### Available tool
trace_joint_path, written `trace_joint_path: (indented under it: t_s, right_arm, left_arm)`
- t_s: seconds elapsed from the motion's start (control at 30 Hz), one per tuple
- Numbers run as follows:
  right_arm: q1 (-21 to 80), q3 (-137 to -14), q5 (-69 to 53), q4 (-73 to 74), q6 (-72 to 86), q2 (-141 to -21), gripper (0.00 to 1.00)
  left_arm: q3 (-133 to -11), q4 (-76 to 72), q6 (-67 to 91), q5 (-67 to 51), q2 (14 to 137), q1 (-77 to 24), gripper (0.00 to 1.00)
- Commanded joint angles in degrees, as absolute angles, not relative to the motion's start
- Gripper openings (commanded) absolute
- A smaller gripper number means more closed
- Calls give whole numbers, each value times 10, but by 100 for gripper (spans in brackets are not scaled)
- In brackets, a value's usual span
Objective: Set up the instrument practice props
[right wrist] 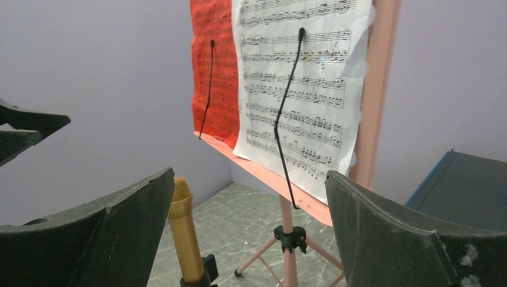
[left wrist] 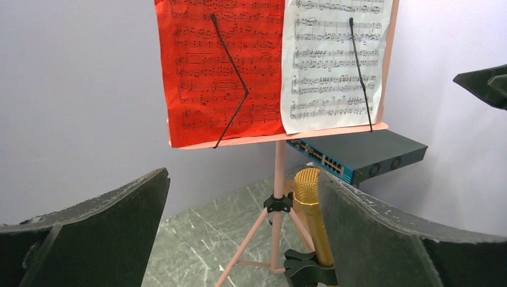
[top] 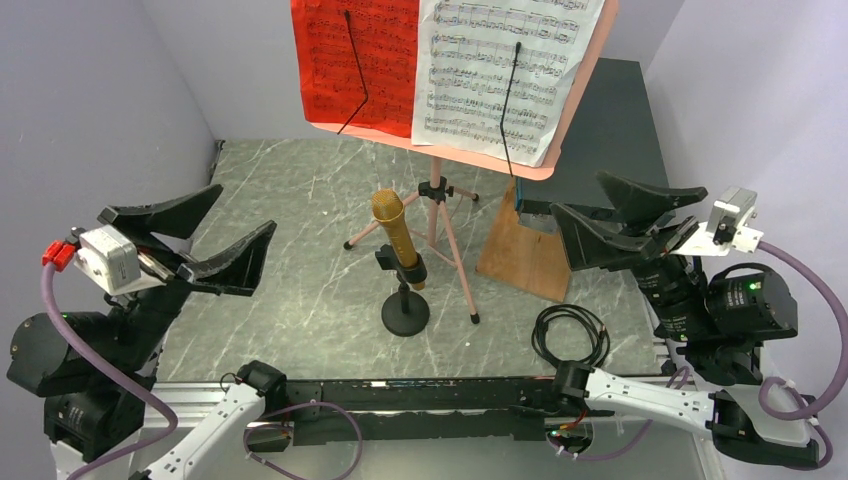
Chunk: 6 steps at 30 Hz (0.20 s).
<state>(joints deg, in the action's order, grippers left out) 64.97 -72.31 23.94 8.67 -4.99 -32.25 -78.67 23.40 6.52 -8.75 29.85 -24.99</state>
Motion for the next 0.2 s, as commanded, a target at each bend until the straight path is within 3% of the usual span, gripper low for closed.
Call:
trace_joint_path:
  t_s: [0.0, 0.17]
  right_arm:
    - [652, -723, 271, 51, -46, -316, 100]
    - [652, -745, 279, 76, -33, -334, 100]
  left_arm:
    - [-811, 231, 52, -65, 307, -251, 100]
    - [-814, 237, 51, -66, 308, -251, 99]
